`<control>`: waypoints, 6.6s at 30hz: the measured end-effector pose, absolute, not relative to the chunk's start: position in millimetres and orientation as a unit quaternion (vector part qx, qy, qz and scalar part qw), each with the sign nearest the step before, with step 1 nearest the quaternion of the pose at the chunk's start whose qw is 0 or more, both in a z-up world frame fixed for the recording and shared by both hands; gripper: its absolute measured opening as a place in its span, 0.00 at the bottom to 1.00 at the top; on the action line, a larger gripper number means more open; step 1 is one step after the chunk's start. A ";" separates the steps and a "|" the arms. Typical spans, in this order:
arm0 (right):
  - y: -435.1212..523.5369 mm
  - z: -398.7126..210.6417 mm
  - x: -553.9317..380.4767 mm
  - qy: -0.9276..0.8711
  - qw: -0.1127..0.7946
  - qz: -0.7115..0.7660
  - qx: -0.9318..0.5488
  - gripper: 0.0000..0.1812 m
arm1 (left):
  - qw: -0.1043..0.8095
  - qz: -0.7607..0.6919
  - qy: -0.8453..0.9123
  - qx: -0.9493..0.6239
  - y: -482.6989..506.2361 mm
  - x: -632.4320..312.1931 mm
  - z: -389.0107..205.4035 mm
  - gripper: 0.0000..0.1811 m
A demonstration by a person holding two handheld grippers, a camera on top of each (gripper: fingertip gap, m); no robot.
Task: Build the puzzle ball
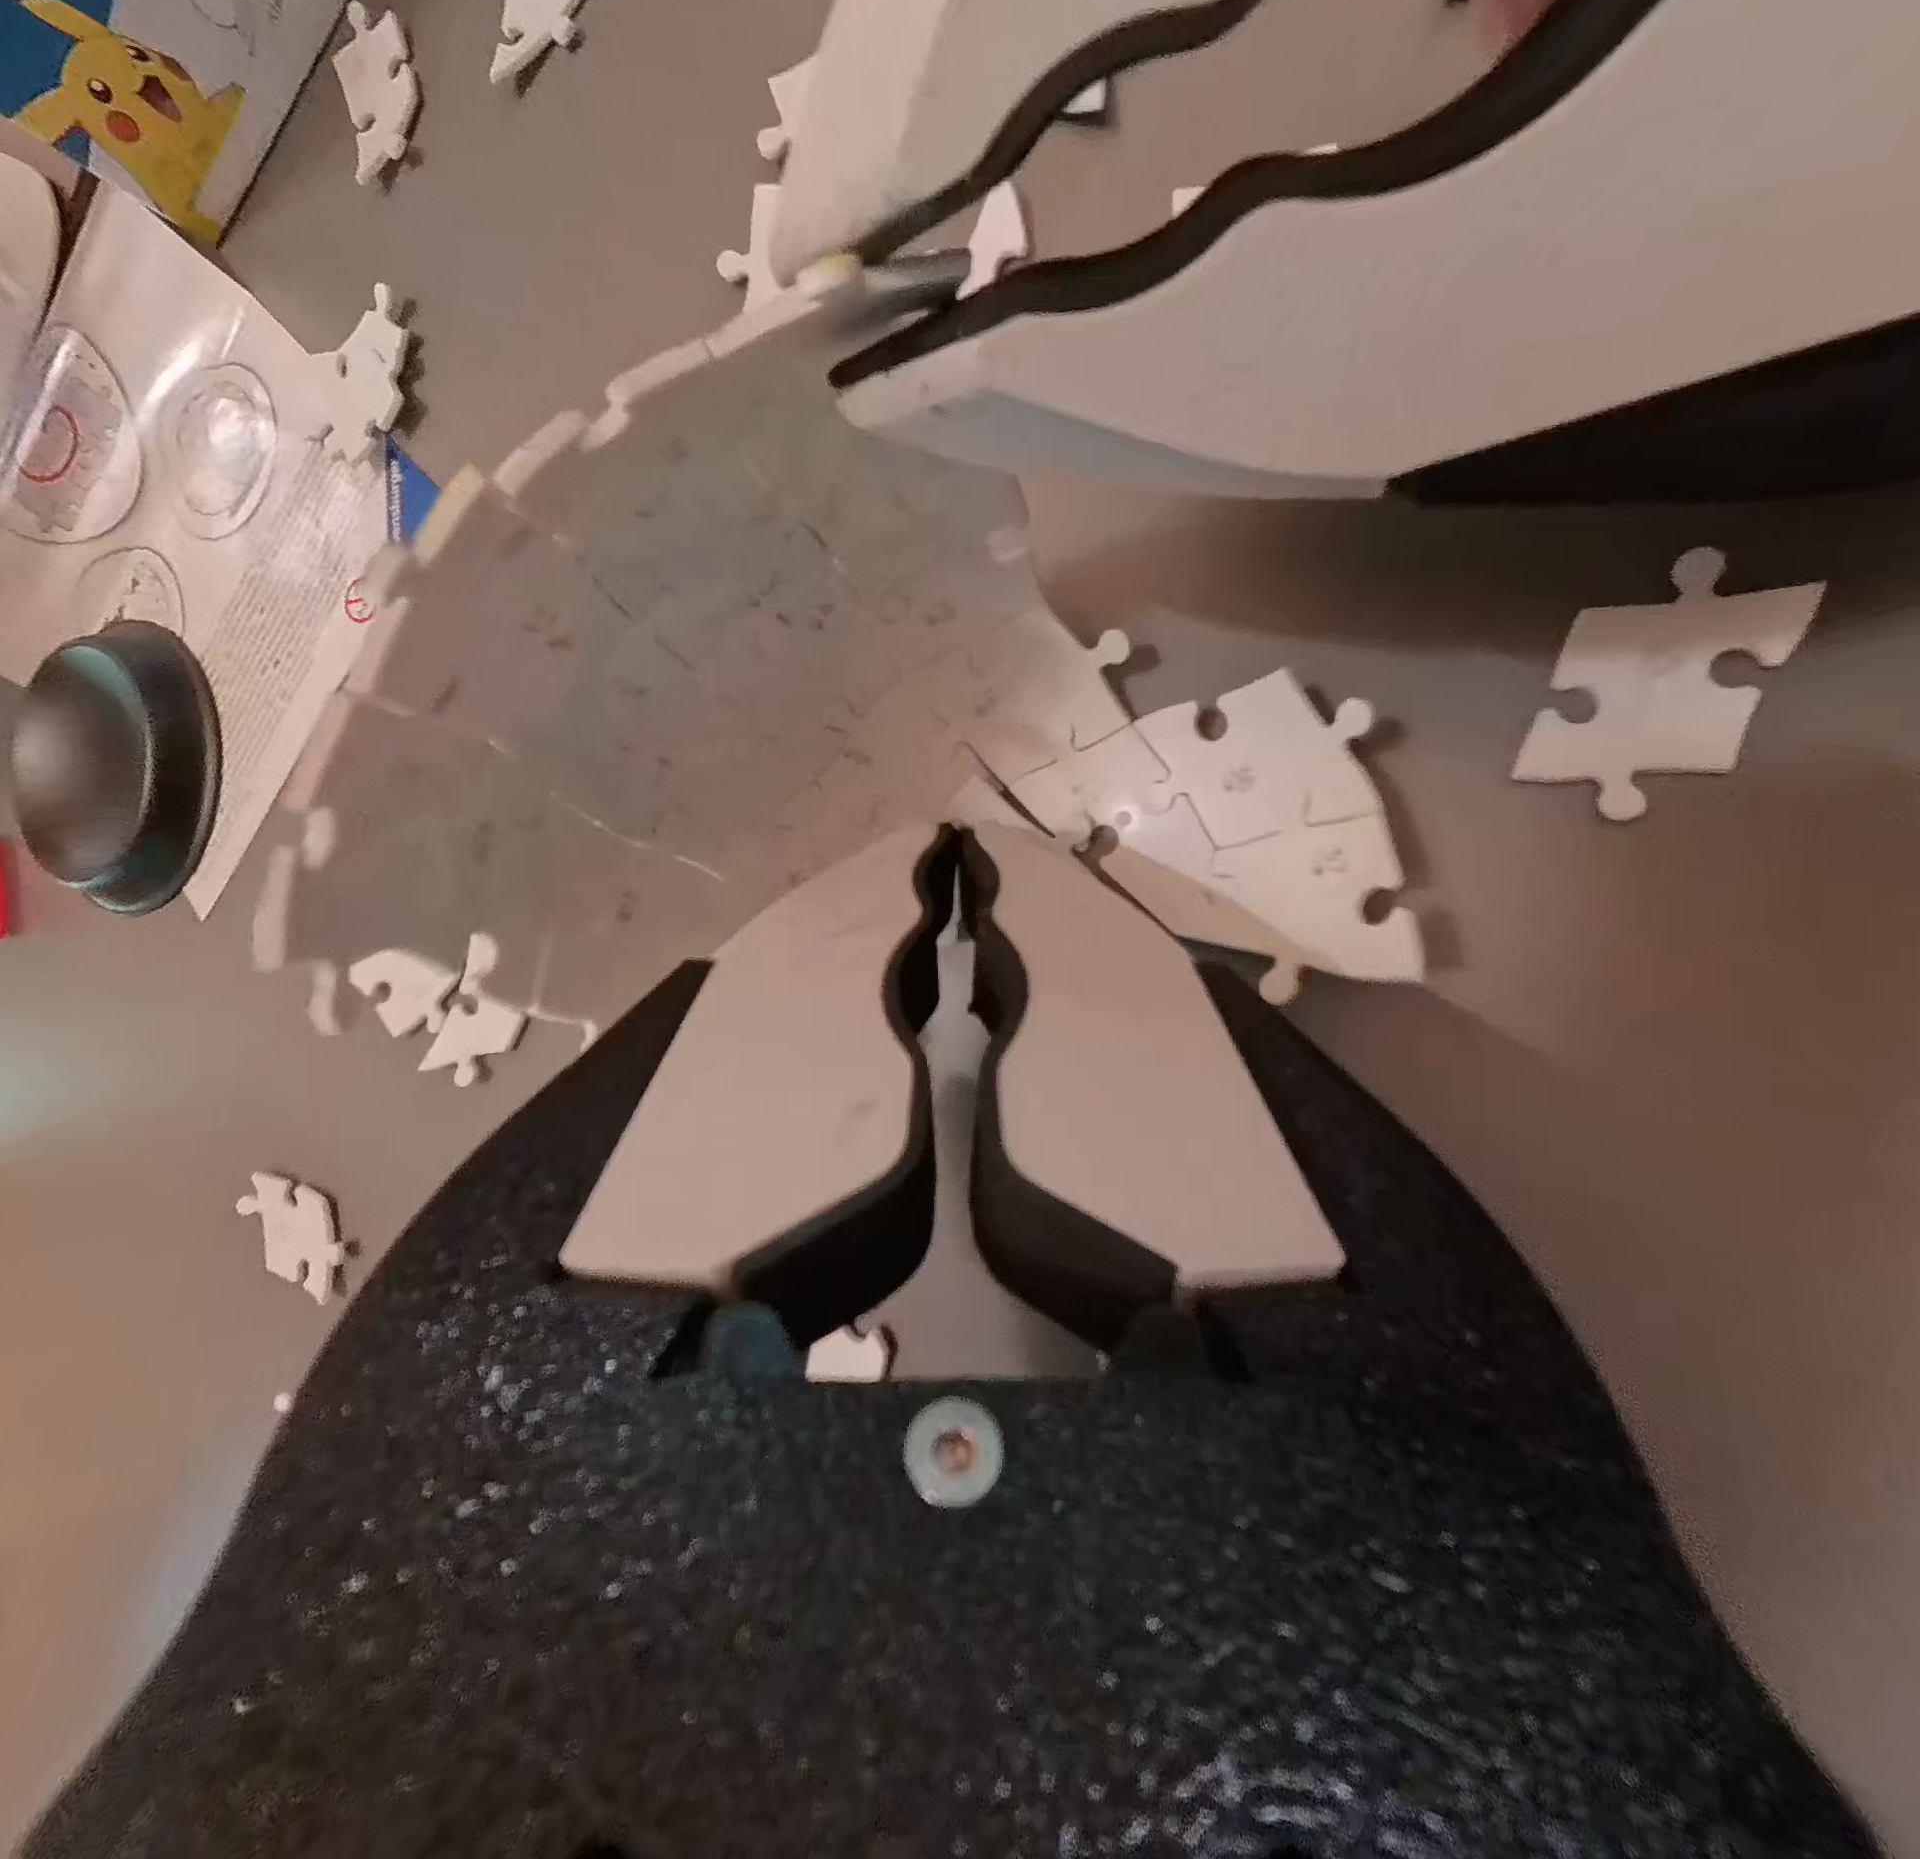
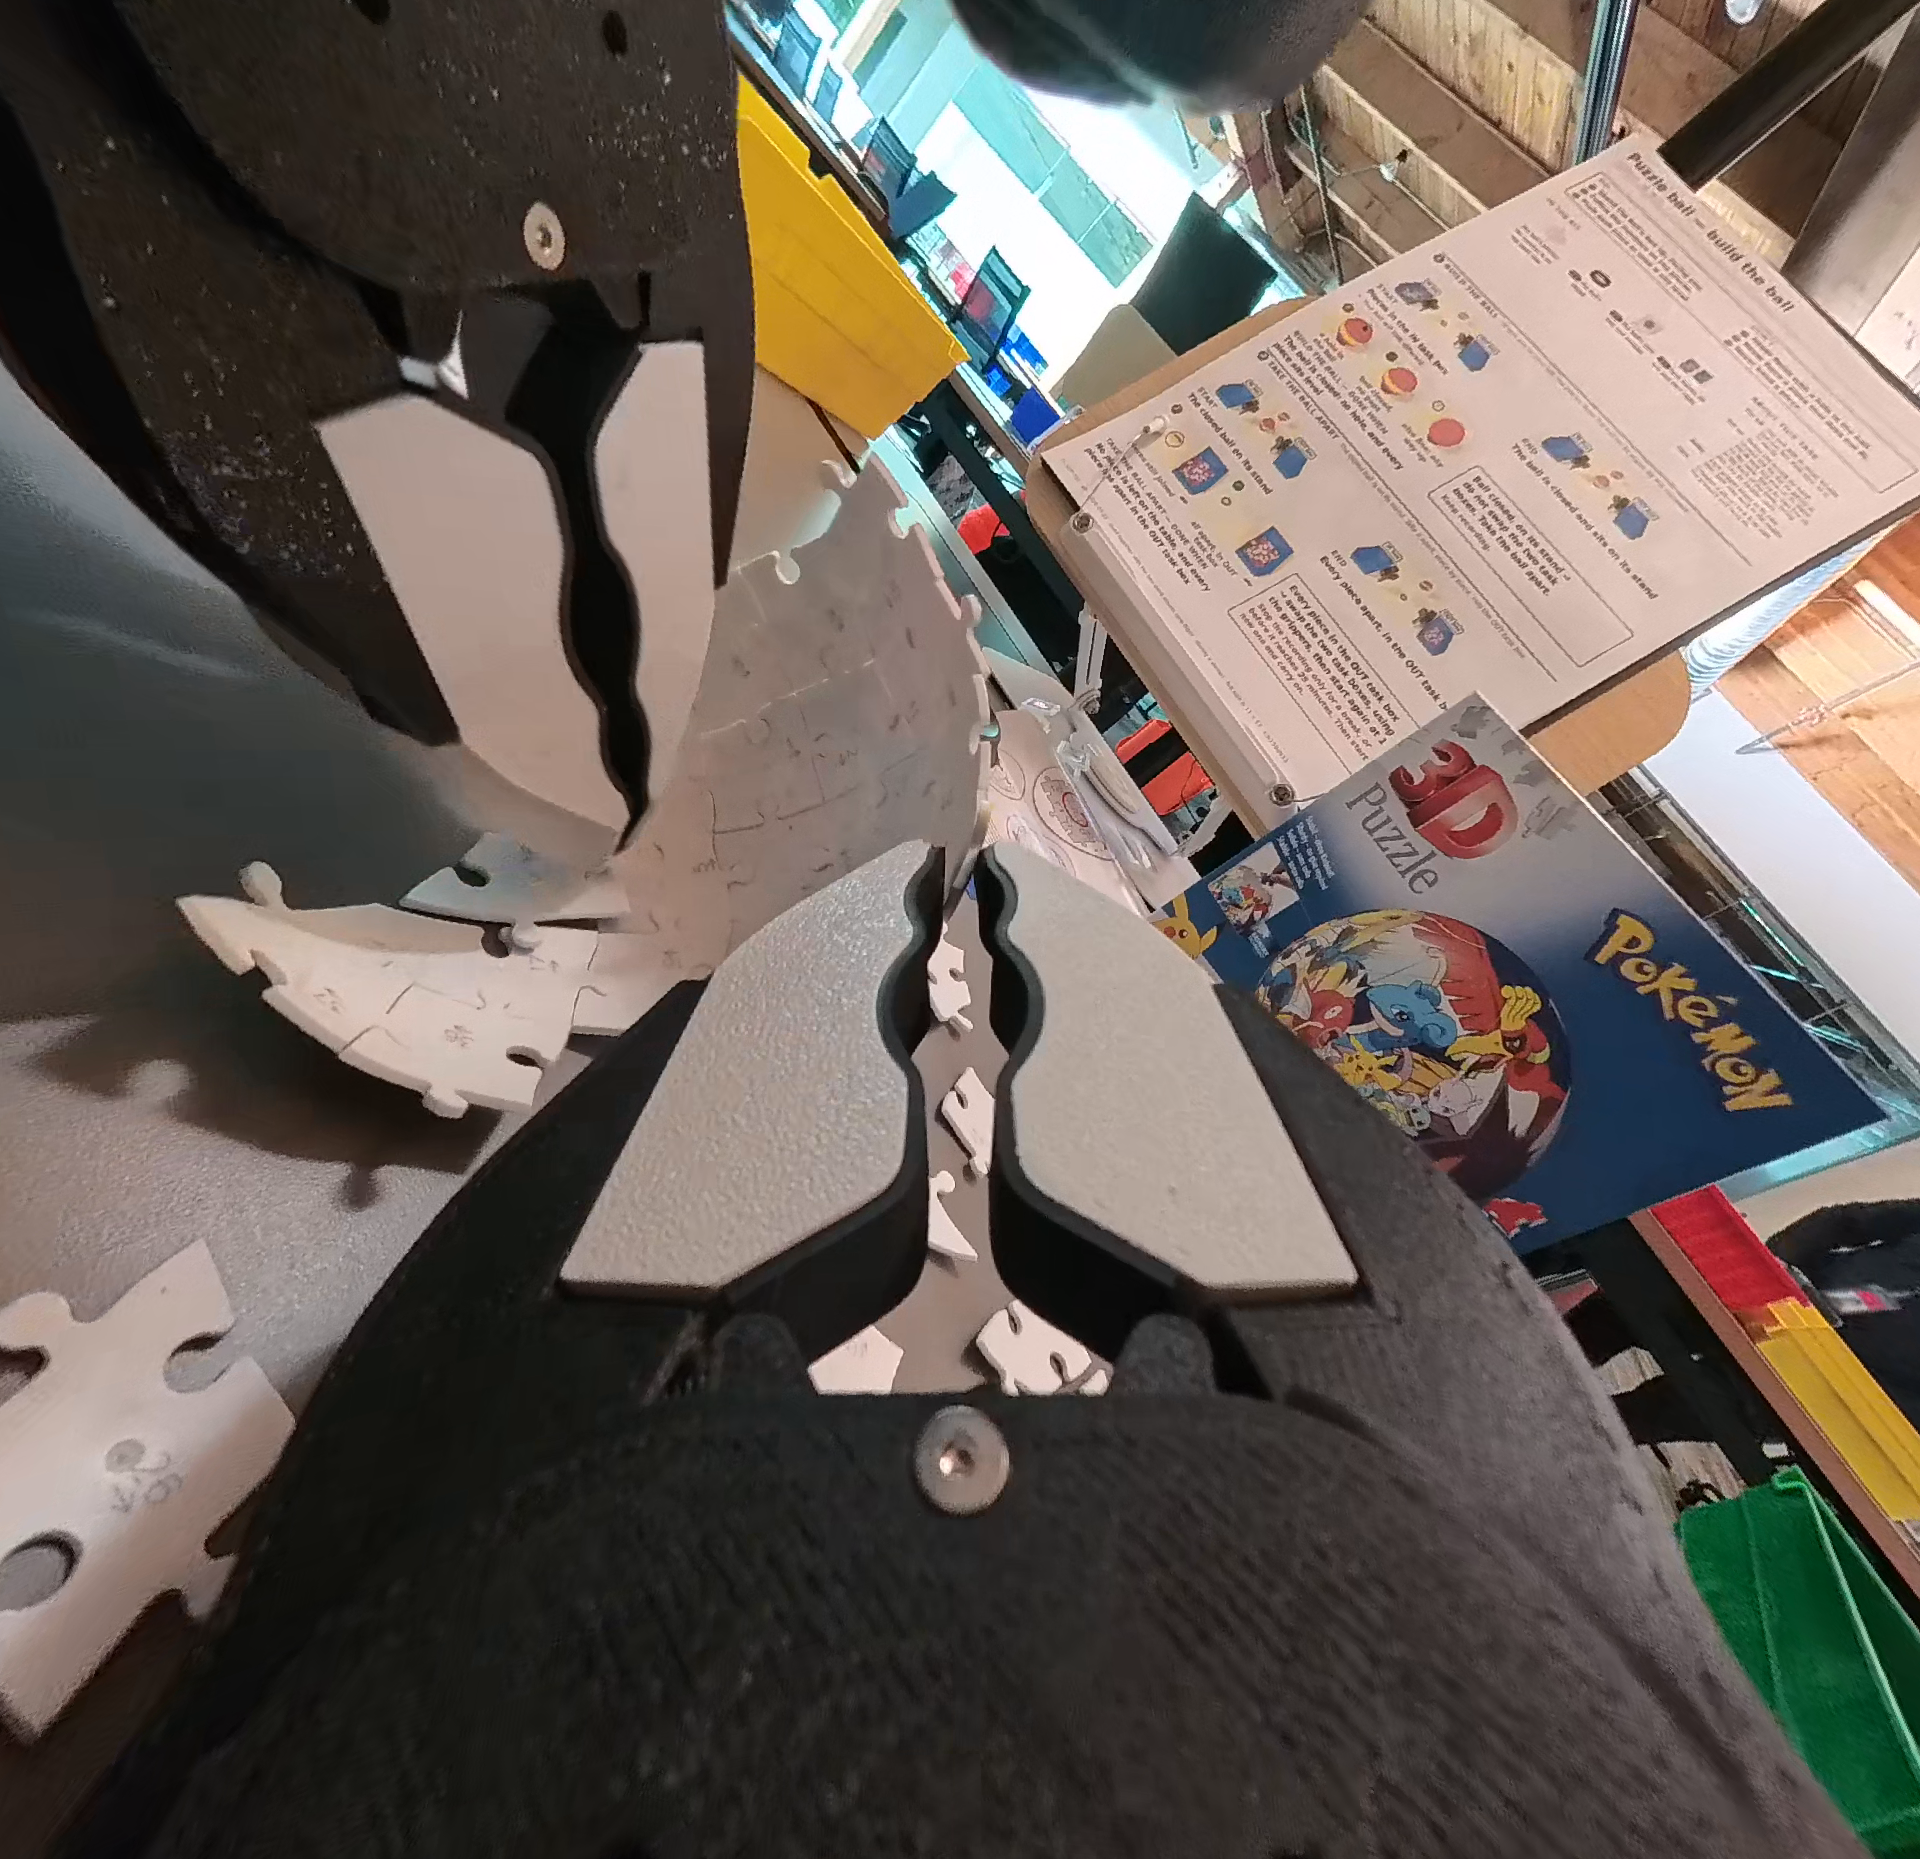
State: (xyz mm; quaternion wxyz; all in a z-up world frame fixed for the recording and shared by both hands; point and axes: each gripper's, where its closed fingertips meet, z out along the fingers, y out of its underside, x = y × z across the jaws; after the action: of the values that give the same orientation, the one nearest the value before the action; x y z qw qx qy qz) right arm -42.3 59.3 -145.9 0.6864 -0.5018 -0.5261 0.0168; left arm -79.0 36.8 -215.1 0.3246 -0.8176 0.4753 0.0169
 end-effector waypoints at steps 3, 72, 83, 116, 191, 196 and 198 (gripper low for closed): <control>59.4 -145.9 -42.4 -0.526 0.686 0.017 -0.502 0.03 | 0.317 0.019 0.484 -0.816 34.8 -79.2 -220.0 0.00; 52.9 -139.1 -52.6 -0.532 0.698 0.017 -0.479 0.02 | 0.327 0.013 0.522 -0.788 31.4 -80.1 -218.8 0.00; 53.5 -139.1 -55.7 -0.529 0.697 0.027 -0.483 0.02 | 0.331 0.005 0.556 -0.762 34.2 -76.8 -223.6 0.00; 54.5 -140.3 -50.9 -0.527 0.698 0.018 -0.485 0.02 | 0.425 0.002 0.491 -0.760 30.3 -93.7 -181.2 0.00; 50.4 -136.5 -23.4 -0.484 0.706 0.048 -0.515 0.01 | 0.335 -0.054 0.362 -0.868 190.7 -124.8 -186.8 0.27; 50.8 -136.5 -23.5 -0.485 0.706 0.048 -0.514 0.01 | 0.272 -0.039 0.295 -0.915 239.3 -111.5 -209.8 0.26; 50.6 -136.4 -23.4 -0.485 0.706 0.048 -0.513 0.01 | 0.270 -0.005 0.297 -0.916 248.0 -113.0 -215.5 0.25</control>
State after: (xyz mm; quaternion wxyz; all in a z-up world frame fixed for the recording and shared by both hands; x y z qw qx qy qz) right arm -23.4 50.6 -136.4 0.7061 -0.5134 -0.4852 0.0485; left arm -113.0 248.0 -215.5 0.2704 -0.9156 0.2974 -0.0049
